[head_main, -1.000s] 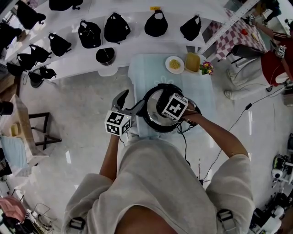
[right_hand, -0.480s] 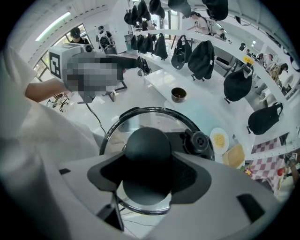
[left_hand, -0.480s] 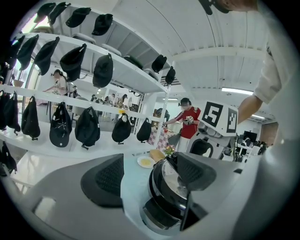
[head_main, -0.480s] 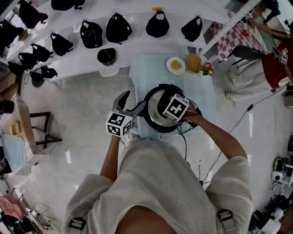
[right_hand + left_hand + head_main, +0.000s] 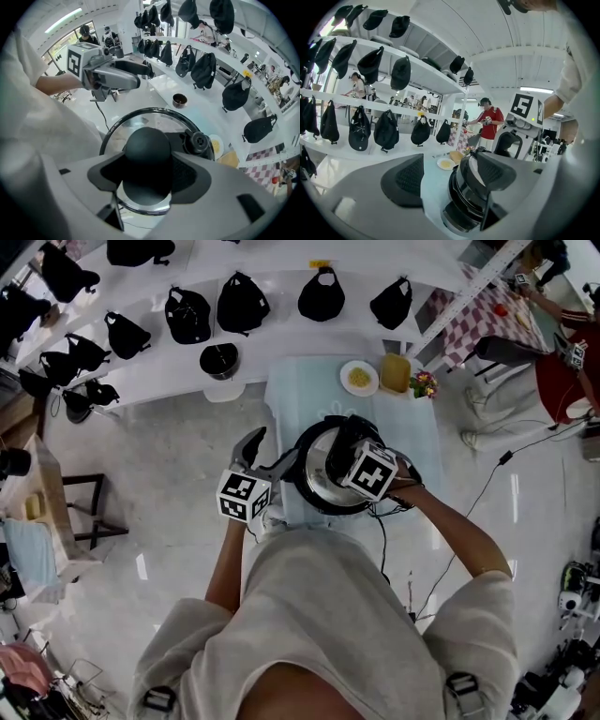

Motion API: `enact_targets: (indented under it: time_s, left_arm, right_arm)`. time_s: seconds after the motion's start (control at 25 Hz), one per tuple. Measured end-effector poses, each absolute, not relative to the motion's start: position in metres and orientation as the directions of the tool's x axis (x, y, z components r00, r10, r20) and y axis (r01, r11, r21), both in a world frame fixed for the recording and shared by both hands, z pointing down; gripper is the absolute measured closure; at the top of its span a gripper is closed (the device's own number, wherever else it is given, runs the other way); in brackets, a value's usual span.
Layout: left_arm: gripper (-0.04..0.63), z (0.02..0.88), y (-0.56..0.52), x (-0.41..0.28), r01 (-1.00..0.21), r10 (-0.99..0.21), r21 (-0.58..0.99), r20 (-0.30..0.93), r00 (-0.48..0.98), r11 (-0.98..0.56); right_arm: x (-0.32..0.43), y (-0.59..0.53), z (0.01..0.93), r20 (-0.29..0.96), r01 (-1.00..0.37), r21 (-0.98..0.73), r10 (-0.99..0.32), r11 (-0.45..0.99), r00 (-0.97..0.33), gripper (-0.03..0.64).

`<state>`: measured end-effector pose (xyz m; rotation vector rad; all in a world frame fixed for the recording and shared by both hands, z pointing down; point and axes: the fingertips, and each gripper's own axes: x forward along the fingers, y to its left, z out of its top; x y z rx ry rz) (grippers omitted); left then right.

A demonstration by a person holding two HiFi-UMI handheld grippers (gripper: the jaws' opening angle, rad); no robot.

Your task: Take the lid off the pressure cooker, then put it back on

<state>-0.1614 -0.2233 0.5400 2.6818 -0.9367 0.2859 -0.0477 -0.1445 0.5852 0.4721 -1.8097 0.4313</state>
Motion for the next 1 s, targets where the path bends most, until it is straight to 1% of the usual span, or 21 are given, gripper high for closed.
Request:
enact_targets:
  time_s: [0.2, 0.36, 0.52, 0.72, 1.0]
  left_arm:
    - [0.256, 0.537, -0.222, -0.145, -0.596, -0.541, 0.196, 0.27, 0.796, -0.779]
    - [0.256, 0.533, -0.214, -0.111, -0.533, -0.48, 0.194, 0.261, 0.838, -0.824]
    - [0.256, 0.532, -0.202, -0.067, -0.451, -0.4, 0.192, 0.253, 0.881, -0.872]
    - [0.256, 0.533, -0.18, -0.012, -0.347, -0.295, 0.196, 0.254, 0.921, -0.917]
    - [0.256, 0.529, -0.14, 0.055, -0.208, -0.156, 0.197, 0.249, 0.956, -0.958]
  right_arm:
    - [-0.025, -0.131, 0.574, 0.955, -0.579, -0.062, -0.12, 0.813, -0.27, 0.347]
    - [0.011, -0.12, 0.563, 0.95, -0.657, -0.047, -0.169, 0.753, -0.262, 0.347]
    - [0.062, -0.103, 0.553, 0.95, -0.745, -0.045, -0.202, 0.665, -0.237, 0.347]
    - [0.134, -0.065, 0.543, 0.955, -0.843, -0.016, -0.241, 0.538, -0.172, 0.347]
    - [0.207, 0.003, 0.541, 0.964, -0.928, 0.0, -0.246, 0.373, -0.099, 0.347]
